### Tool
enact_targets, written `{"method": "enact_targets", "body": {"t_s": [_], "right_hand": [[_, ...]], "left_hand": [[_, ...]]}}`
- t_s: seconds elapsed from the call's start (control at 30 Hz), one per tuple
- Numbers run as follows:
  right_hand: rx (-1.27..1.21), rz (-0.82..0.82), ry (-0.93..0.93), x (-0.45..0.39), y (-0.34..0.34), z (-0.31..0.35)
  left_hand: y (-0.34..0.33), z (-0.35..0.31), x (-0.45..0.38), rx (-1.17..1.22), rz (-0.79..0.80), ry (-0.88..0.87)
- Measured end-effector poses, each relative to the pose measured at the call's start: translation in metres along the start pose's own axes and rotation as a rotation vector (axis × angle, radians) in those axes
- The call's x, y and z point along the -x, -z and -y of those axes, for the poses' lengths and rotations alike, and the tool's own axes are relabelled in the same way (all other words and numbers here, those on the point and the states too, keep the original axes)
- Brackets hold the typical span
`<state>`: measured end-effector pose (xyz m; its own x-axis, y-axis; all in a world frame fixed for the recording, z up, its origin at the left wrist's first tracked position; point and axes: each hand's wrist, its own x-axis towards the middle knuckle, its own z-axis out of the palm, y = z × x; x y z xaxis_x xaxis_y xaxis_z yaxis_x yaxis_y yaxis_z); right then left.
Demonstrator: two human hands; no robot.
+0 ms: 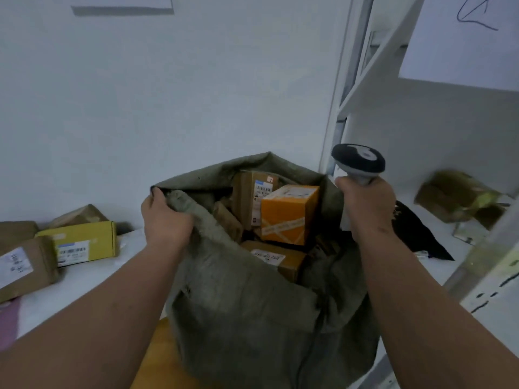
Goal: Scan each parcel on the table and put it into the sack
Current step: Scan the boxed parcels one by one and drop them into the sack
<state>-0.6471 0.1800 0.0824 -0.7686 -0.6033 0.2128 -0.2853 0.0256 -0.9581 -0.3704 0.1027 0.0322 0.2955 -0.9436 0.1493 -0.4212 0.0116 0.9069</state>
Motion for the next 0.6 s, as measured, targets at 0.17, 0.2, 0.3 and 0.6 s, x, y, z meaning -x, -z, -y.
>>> {"method": "enact_targets", "body": {"t_s": [0.17,0.2,0.3,0.6], "right_hand": [[-0.028,-0.037,-0.039,0.0,0.005,-0.009],[-0.021,-0.03,-0.045,0.002,0.004,-0.011],[0.036,0.015,-0.013,0.017,-0.002,-0.016],[0.122,0.242,-0.063,0.083,-0.004,-0.012]], "left_hand": [[0.014,-0.004,0.014,-0.147,-0.143,0.088],[0.015,-0.006,0.02,-0.257,-0.171,0.047],[0.007,-0.011,0.044,-0.543,-0.15,-0.29],[-0.003,-0.014,0.088,-1.126,0.636,-0.64]]}}
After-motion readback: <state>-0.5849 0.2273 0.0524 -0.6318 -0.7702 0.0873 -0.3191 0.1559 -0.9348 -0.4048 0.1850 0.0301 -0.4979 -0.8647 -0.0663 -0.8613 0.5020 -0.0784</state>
